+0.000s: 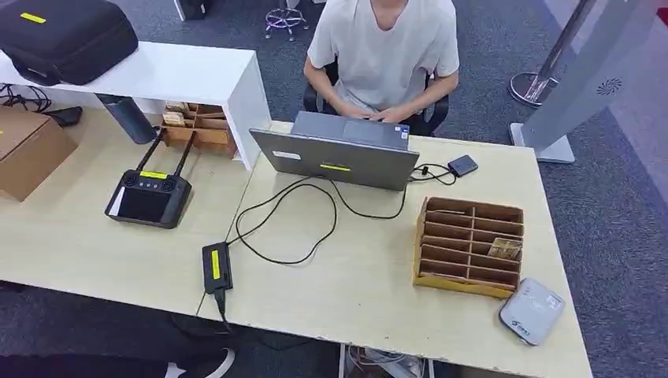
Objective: Pass the card to the sensor for recognition and then transmit it.
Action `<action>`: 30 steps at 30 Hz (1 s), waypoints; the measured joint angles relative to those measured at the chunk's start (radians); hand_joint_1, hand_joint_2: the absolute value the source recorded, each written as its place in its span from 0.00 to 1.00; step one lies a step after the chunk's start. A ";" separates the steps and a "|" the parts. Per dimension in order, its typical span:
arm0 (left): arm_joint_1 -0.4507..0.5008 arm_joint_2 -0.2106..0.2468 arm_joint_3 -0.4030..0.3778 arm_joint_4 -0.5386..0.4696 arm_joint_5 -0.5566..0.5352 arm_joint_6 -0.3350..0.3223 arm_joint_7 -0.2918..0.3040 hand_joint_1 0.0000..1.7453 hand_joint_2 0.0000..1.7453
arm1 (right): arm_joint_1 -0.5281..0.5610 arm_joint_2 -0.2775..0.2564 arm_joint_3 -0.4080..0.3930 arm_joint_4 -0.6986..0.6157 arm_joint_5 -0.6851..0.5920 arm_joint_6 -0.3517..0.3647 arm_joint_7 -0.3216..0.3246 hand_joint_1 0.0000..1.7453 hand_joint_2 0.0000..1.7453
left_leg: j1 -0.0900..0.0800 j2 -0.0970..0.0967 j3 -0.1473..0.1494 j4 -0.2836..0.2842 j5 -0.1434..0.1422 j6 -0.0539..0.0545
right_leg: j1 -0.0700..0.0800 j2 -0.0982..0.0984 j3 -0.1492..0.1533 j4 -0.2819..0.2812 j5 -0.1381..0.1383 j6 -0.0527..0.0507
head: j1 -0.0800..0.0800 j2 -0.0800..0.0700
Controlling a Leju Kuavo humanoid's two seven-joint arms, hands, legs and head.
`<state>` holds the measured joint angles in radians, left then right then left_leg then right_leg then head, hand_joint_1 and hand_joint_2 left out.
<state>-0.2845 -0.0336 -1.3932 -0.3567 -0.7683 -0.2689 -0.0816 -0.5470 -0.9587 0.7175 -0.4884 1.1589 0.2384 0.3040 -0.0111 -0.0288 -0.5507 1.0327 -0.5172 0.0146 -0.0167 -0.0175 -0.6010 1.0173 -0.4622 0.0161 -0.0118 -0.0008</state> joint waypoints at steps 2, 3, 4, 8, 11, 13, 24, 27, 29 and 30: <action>0.000 0.000 0.000 0.000 0.003 -0.001 -0.003 0.00 1.00 | 0.090 -0.042 -0.040 -0.044 -0.004 -0.008 -0.003 0.00 1.00 | 0.000 0.000 0.000 0.000 0.000 0.000 | 0.000 0.000 0.001 0.000 0.000 0.000 | -0.002 0.000; 0.000 0.000 -0.001 0.000 0.003 -0.001 -0.004 0.00 1.00 | 0.145 -0.055 -0.060 -0.063 -0.013 -0.016 -0.005 0.00 1.00 | 0.000 -0.001 0.000 0.000 0.000 0.000 | 0.000 -0.001 0.001 0.000 -0.001 0.001 | 0.000 0.000; 0.000 -0.001 -0.001 0.000 0.004 -0.001 -0.004 0.00 1.00 | 0.201 -0.073 -0.080 -0.081 -0.026 -0.030 -0.004 0.00 1.00 | 0.000 -0.002 -0.001 0.000 0.000 0.001 | 0.000 -0.002 0.002 0.000 -0.001 0.001 | 0.000 0.000; 0.000 -0.001 -0.002 0.000 0.006 0.000 -0.005 0.00 1.00 | 0.377 -0.110 -0.164 -0.159 -0.050 -0.049 0.008 0.00 1.00 | 0.000 0.002 0.000 -0.001 -0.001 0.000 | 0.000 0.002 0.001 0.000 -0.001 0.001 | 0.000 0.000; -0.001 -0.001 -0.002 0.000 0.006 0.000 -0.005 0.00 1.00 | 0.436 -0.126 -0.196 -0.189 -0.053 -0.049 0.010 0.00 1.00 | 0.000 0.007 0.001 -0.001 -0.001 0.001 | -0.001 0.006 0.001 0.000 -0.001 0.001 | 0.000 0.000; -0.001 -0.001 -0.002 0.000 0.006 -0.001 -0.005 0.00 1.00 | 0.458 -0.136 -0.211 -0.203 -0.053 -0.046 0.010 0.00 1.00 | -0.001 0.008 0.002 -0.001 -0.001 0.001 | -0.001 0.008 0.001 0.000 -0.001 0.001 | 0.000 0.000; -0.001 -0.002 -0.004 0.000 0.011 -0.003 -0.005 0.00 1.00 | 0.625 -0.147 -0.254 -0.260 -0.080 -0.086 0.024 0.00 1.00 | 0.000 0.002 0.002 -0.001 -0.001 0.001 | 0.000 0.003 0.002 0.000 -0.001 0.001 | 0.000 0.000; -0.002 -0.006 -0.007 0.000 0.013 -0.003 -0.005 0.00 1.00 | 0.720 -0.133 -0.254 -0.283 -0.112 -0.112 0.039 0.00 1.00 | 0.000 0.003 0.002 -0.001 -0.001 0.001 | 0.000 0.003 0.001 0.000 -0.002 0.001 | 0.000 0.000; -0.003 -0.007 -0.009 0.000 0.016 -0.003 -0.005 0.00 1.00 | 0.741 -0.107 -0.250 -0.281 -0.132 -0.120 0.040 0.00 1.00 | 0.000 0.006 0.002 -0.001 -0.002 0.001 | 0.000 0.006 0.001 0.000 -0.002 0.001 | 0.000 0.000; -0.003 -0.009 -0.010 0.001 0.021 -0.005 -0.005 0.00 1.00 | 0.743 -0.079 -0.241 -0.267 -0.144 -0.129 0.039 0.00 1.00 | 0.000 0.009 0.003 -0.001 -0.003 0.000 | 0.000 0.009 0.001 0.000 -0.002 0.001 | 0.000 0.000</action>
<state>-0.2874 -0.0423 -1.4034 -0.3556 -0.7477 -0.2735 -0.0862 0.1956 -1.0378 0.4764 -0.7558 1.0148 0.1091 0.3434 -0.0107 -0.0198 -0.5473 1.0312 -0.5203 0.0148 -0.0162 -0.0082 -0.6003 1.0172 -0.4641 0.0175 -0.0122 -0.0008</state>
